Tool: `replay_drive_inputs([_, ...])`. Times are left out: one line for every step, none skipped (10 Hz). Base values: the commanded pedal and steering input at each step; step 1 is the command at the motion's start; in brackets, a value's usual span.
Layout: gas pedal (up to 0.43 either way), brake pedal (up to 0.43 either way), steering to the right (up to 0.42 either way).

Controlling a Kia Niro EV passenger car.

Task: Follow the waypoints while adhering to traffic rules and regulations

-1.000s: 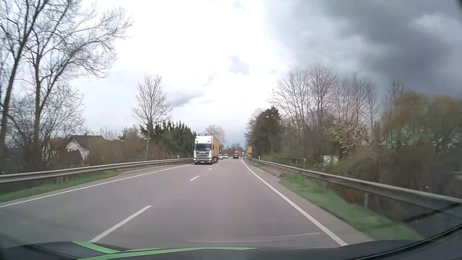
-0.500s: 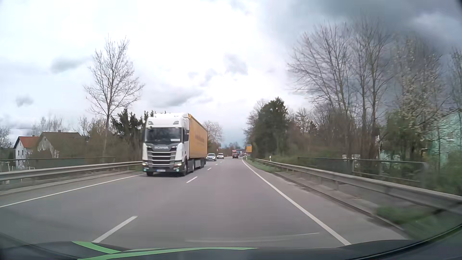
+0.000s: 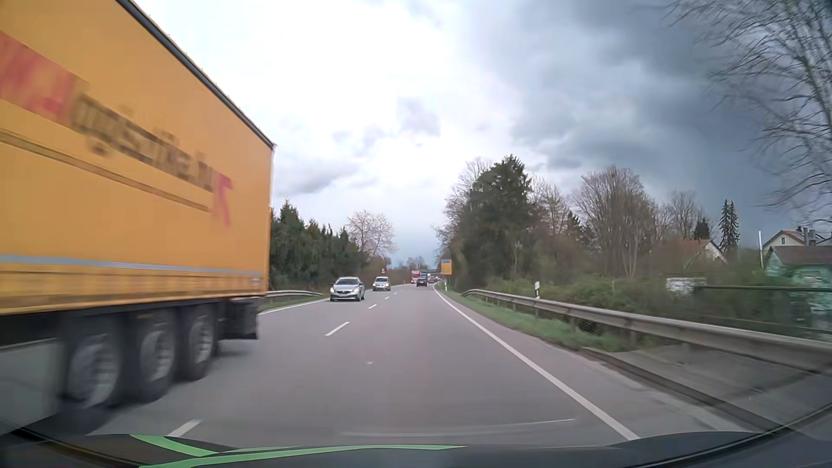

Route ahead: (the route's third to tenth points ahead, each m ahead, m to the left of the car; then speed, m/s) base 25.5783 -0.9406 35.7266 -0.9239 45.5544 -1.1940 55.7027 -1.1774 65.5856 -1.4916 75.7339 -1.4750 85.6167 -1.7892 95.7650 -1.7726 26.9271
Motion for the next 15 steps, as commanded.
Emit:
replay_drive_inputs([0.177, 0.000, 0.004])
replay_drive_inputs([0.177, 0.000, 0.004])
replay_drive_inputs([0.177, 0.000, 0.004])
replay_drive_inputs([0.177, 0.000, 0.004])
replay_drive_inputs([0.177, 0.000, 0.004])
replay_drive_inputs([0.177, 0.000, 0.004])
replay_drive_inputs([0.177, 0.000, 0.004])
replay_drive_inputs([0.177, 0.000, 0.003])
replay_drive_inputs([0.177, 0.000, 0.004])
replay_drive_inputs([0.177, 0.000, 0.004])
replay_drive_inputs([0.177, 0.000, 0.004])
replay_drive_inputs([0.189, 0.000, 0.004])
replay_drive_inputs([0.189, 0.000, 0.004])
replay_drive_inputs([0.197, 0.000, 0.004])
replay_drive_inputs([0.197, 0.000, 0.004])
